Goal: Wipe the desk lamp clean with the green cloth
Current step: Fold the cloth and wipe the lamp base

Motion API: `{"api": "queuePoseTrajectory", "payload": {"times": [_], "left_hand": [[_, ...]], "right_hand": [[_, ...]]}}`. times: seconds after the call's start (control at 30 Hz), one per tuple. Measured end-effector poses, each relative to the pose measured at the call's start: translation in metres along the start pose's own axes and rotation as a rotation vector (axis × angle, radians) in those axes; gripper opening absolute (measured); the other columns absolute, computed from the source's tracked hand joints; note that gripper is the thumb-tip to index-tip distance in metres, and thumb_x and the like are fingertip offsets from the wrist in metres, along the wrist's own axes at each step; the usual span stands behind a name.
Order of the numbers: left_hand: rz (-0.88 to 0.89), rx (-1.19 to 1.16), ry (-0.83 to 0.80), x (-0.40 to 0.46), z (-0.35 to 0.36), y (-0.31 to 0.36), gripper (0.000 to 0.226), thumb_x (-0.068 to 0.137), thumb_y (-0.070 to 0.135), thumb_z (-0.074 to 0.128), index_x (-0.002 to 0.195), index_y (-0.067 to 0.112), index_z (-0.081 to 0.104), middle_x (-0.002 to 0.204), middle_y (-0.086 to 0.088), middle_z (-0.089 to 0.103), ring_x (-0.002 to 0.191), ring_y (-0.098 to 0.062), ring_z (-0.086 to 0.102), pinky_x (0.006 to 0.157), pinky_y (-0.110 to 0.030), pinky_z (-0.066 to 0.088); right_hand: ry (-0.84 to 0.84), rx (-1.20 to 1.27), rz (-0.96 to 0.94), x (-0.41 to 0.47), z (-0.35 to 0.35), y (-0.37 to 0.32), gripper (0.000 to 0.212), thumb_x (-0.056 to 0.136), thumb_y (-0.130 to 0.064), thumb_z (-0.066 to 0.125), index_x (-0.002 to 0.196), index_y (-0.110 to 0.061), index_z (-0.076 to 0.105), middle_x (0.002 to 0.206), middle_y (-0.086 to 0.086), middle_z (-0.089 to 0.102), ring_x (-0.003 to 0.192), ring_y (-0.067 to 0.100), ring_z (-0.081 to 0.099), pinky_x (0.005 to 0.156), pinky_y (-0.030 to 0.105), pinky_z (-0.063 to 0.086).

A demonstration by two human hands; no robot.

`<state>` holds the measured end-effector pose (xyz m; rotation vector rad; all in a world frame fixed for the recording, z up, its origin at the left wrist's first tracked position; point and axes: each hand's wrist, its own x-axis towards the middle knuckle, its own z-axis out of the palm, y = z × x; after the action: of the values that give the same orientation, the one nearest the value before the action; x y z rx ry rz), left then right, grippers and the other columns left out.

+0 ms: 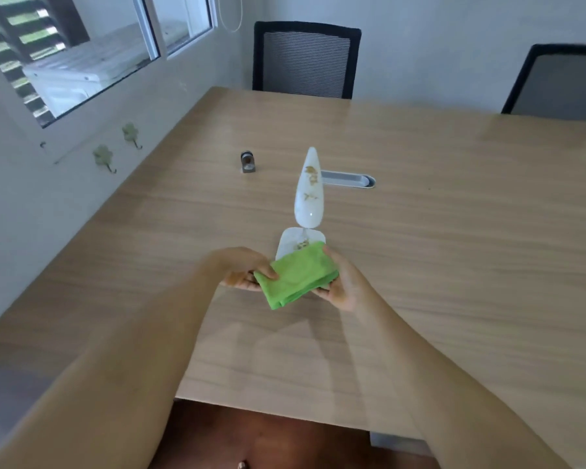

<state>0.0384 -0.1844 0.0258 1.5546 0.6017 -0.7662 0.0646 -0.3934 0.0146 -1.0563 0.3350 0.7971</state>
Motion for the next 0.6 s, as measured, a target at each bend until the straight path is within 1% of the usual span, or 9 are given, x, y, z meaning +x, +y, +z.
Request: {"api": "queuePoseTrajectory", "payload": {"times": [0.07,0.13,0.17,0.2,0.27,0.37,0.43,0.53,0.6], "left_hand": [[-0.018,-0.024,-0.002,0.006,0.018,0.000,0.021,0.081,0.002,0.068,0.101,0.008,0.062,0.091,-0.004,0.072,0.071,-0.011,0.073,0.064,-0.022,0.062],[-0.022,-0.048,-0.011,0.007,0.033,0.000,0.020,0.080,0.005,0.070,0.098,0.007,0.063,0.091,-0.005,0.072,0.065,-0.011,0.074,0.062,-0.022,0.062],[-0.016,-0.053,-0.023,0.007,0.041,0.000,0.018,0.080,0.006,0.071,0.096,0.008,0.064,0.090,-0.004,0.072,0.064,-0.010,0.073,0.060,-0.021,0.062],[-0.004,-0.060,-0.038,0.008,0.047,0.000,0.017,0.079,0.007,0.072,0.094,0.009,0.064,0.089,-0.003,0.071,0.065,-0.010,0.073,0.059,-0.020,0.062],[0.022,-0.079,-0.068,0.009,0.056,0.001,0.020,0.079,0.008,0.073,0.096,0.011,0.064,0.091,-0.002,0.072,0.070,-0.009,0.072,0.058,-0.019,0.061],[0.048,-0.116,-0.098,0.010,0.064,0.000,0.030,0.079,0.009,0.074,0.106,0.011,0.063,0.093,-0.001,0.072,0.072,-0.009,0.072,0.058,-0.018,0.061],[0.050,-0.106,-0.103,0.010,0.065,0.000,0.031,0.078,0.011,0.075,0.107,0.011,0.064,0.093,-0.001,0.072,0.072,-0.009,0.072,0.062,-0.017,0.061],[0.020,0.031,-0.106,0.010,0.060,0.001,0.030,0.078,0.013,0.076,0.105,0.008,0.066,0.094,-0.003,0.073,0.075,-0.010,0.072,0.067,-0.017,0.061],[0.019,0.160,-0.055,0.010,0.047,0.001,0.020,0.077,0.011,0.075,0.096,0.007,0.068,0.089,-0.006,0.072,0.070,-0.010,0.072,0.069,-0.018,0.061]], "right_hand": [[0.015,0.080,-0.058,0.000,-0.013,0.003,0.022,0.091,-0.011,0.054,0.113,-0.015,0.055,0.098,0.007,0.063,0.087,0.020,0.061,0.072,0.032,0.053],[0.068,0.112,-0.143,0.002,-0.022,0.006,0.018,0.086,0.001,0.055,0.100,-0.010,0.059,0.090,0.009,0.061,0.081,0.020,0.060,0.069,0.028,0.052],[0.097,0.136,-0.175,0.002,-0.025,0.008,0.016,0.084,0.002,0.058,0.094,-0.010,0.061,0.087,0.010,0.060,0.079,0.019,0.060,0.068,0.028,0.051],[0.114,0.181,-0.185,0.003,-0.027,0.011,0.014,0.084,0.000,0.061,0.094,-0.010,0.062,0.086,0.011,0.061,0.080,0.020,0.060,0.068,0.029,0.051],[0.087,0.218,-0.168,0.001,-0.027,0.017,0.017,0.086,-0.010,0.062,0.104,-0.010,0.062,0.094,0.010,0.067,0.087,0.022,0.063,0.073,0.034,0.053],[0.027,0.138,-0.109,-0.002,-0.026,0.022,0.019,0.093,-0.020,0.054,0.108,-0.012,0.062,0.102,0.010,0.068,0.093,0.024,0.065,0.084,0.040,0.052],[0.035,0.090,-0.091,-0.003,-0.023,0.021,0.024,0.095,-0.015,0.047,0.116,-0.011,0.058,0.102,0.010,0.067,0.091,0.024,0.064,0.081,0.040,0.052],[0.166,-0.069,-0.176,-0.001,-0.019,0.014,0.036,0.092,0.001,0.041,0.126,-0.007,0.051,0.104,0.012,0.063,0.081,0.022,0.063,0.070,0.033,0.053],[0.256,-0.191,-0.240,0.002,-0.021,0.006,0.037,0.090,0.004,0.041,0.124,-0.006,0.050,0.104,0.013,0.064,0.080,0.024,0.063,0.072,0.035,0.054]]}}
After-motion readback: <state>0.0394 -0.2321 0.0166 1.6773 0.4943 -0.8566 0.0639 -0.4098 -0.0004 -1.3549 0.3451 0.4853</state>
